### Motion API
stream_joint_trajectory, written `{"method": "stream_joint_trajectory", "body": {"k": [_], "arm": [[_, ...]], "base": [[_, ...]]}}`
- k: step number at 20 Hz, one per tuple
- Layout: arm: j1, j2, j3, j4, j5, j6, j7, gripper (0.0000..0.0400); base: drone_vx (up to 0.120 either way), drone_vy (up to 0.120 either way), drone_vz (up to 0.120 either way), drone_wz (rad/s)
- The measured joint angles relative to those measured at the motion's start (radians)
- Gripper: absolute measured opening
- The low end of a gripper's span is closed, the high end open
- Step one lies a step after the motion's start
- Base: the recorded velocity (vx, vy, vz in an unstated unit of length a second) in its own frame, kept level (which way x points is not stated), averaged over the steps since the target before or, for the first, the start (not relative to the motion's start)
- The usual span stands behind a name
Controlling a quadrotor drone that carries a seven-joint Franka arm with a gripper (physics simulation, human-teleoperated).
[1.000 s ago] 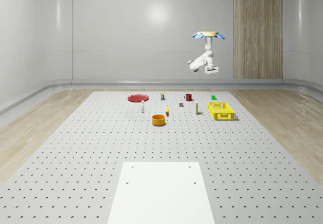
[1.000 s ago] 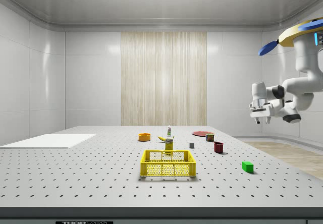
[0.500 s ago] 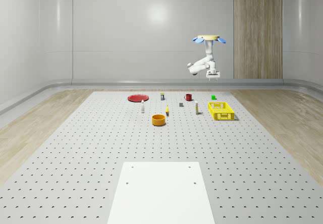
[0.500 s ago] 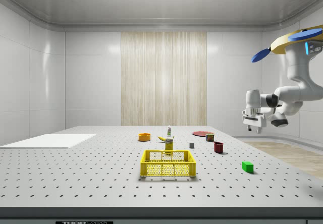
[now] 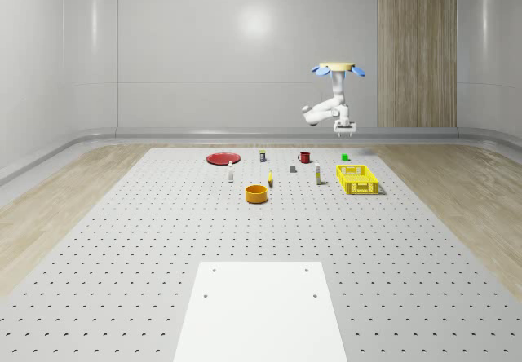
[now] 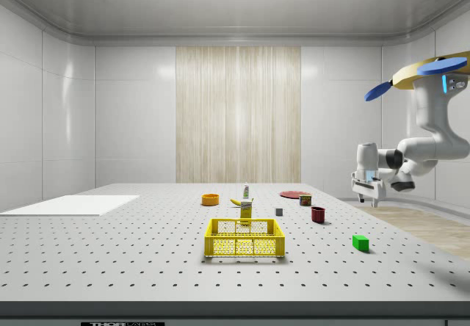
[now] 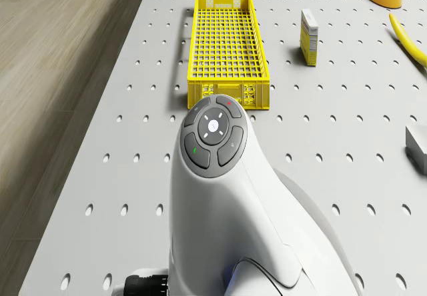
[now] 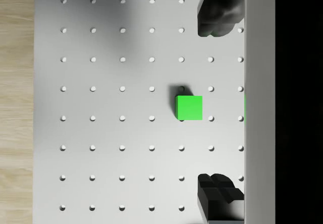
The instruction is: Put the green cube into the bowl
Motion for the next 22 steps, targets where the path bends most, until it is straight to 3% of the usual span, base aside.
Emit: {"method": "stream_joint_trajectory", "body": {"k": [6,9,19,22], "arm": [[-0.012,-0.031,0.011,0.002,0.016,0.027,0.011,0.04],[-0.018,-0.046,0.016,0.003,0.024,0.04,0.016,0.04],[-0.033,-0.093,0.029,0.007,0.048,0.084,0.031,0.04],[-0.033,-0.111,0.011,0.01,0.035,0.107,0.03,0.04]], "base": [[0.08,0.0,-0.12,0.0],[0.0,-0.067,-0.12,0.0],[0.0,0.016,-0.12,0.0],[0.0,0.0,-0.013,0.0]]}}
